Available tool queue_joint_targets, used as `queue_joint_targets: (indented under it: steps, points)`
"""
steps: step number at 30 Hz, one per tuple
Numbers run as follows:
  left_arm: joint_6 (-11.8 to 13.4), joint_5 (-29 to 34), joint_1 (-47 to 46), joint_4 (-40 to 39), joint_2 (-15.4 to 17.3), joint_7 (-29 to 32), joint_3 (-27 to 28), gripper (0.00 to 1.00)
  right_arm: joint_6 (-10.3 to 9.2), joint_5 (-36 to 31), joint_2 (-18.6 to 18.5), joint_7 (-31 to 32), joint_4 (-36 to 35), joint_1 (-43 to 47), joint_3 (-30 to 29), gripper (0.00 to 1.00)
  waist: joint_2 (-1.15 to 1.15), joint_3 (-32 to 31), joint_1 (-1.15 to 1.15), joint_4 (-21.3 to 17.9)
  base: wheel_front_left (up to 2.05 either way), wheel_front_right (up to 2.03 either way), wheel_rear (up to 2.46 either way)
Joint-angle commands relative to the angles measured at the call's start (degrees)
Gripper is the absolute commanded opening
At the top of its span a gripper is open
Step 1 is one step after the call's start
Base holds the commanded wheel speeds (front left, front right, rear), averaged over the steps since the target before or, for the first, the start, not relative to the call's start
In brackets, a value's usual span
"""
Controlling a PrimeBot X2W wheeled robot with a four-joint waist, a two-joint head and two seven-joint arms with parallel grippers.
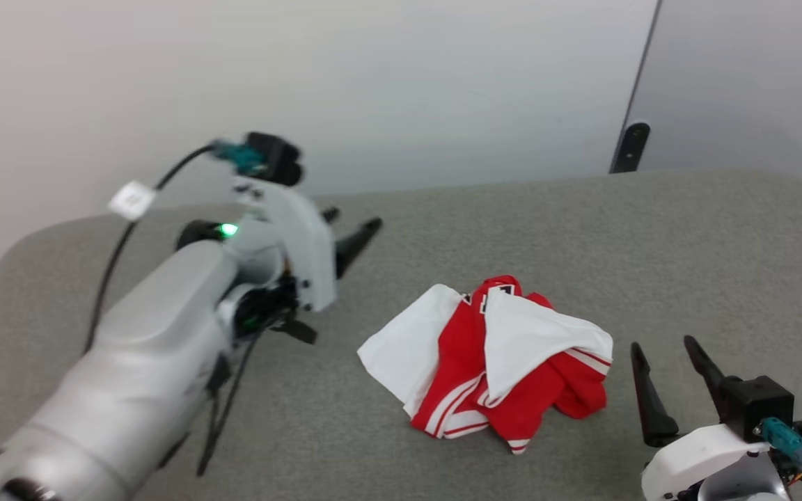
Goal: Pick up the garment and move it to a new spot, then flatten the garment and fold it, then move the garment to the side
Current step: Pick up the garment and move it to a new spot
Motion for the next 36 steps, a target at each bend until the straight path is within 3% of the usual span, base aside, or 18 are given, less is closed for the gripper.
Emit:
queue_joint_targets:
  steps: [1, 10, 11, 18, 21, 24, 30, 36]
  points:
    - [-0.04, 1.5, 1.52, -1.34, 1.71, -3.12, 0.53, 1.0, -0.08, 0.1, 0.21, -0.01, -0.06, 0.94, -0.08, 1.0, 0.0, -0.67, 0.0, 1.2, 0.0, 0.0, 0.0]
    - [7.89, 4.32, 15.34, -13.38, 10.34, -21.84, 4.15, 1.0, -0.08, -0.98, 0.31, -0.55, 0.72, 1.47, 1.38, 1.0, 0.0, -1.82, 0.0, 3.35, 0.0, 0.0, 0.0]
    - [7.89, 4.32, 15.34, -13.38, 10.34, -21.84, 4.15, 1.0, -0.08, -0.98, 0.31, -0.55, 0.72, 1.47, 1.38, 1.0, 0.0, -1.82, 0.0, 3.35, 0.0, 0.0, 0.0]
    - [15.24, 5.12, 28.43, -23.16, 13.83, -28.4, 8.71, 1.0, -0.08, -3.48, -0.52, -2.39, 1.73, 2.94, 2.43, 1.0, 0.0, -3.08, 0.0, 5.46, 0.0, 0.0, 0.0]
    - [17.55, 8.78, 33.14, -27.09, 13.67, -28.81, 13.66, 1.0, -0.08, -3.94, -0.45, -3.24, 2.15, 3.78, 1.42, 1.0, 0.0, -3.52, 0.0, 6.64, 0.0, 0.0, 0.0]
    - [19.11, 17.14, 39.05, -31.57, 12.41, -28.78, 19.77, 1.0, -0.08, -6.04, -0.68, -4.45, 2.12, 4.31, 0.58, 1.0, 0.0, -3.89, 0.0, 7.61, 0.0, 0.0, 0.0]
    - [16.88, 30.27, 49.08, -36.76, 8.34, -28.81, 29.05, 1.0, -0.08, -7.38, -0.27, -5.67, 2.91, 5.32, -2.26, 1.0, 0.0, -5.12, 0.0, 8.85, 0.0, 0.0, 0.0]
    - [10.1, 38.91, 56.28, -38.42, 4.38, -28.8, 35.61, 1.0, -0.08, -8.19, -0.69, -6.81, 3.65, 7.47, -6.1, 1.0, 0.0, -7.14, 0.0, 10.25, 0.0, 0.0, 0.0]
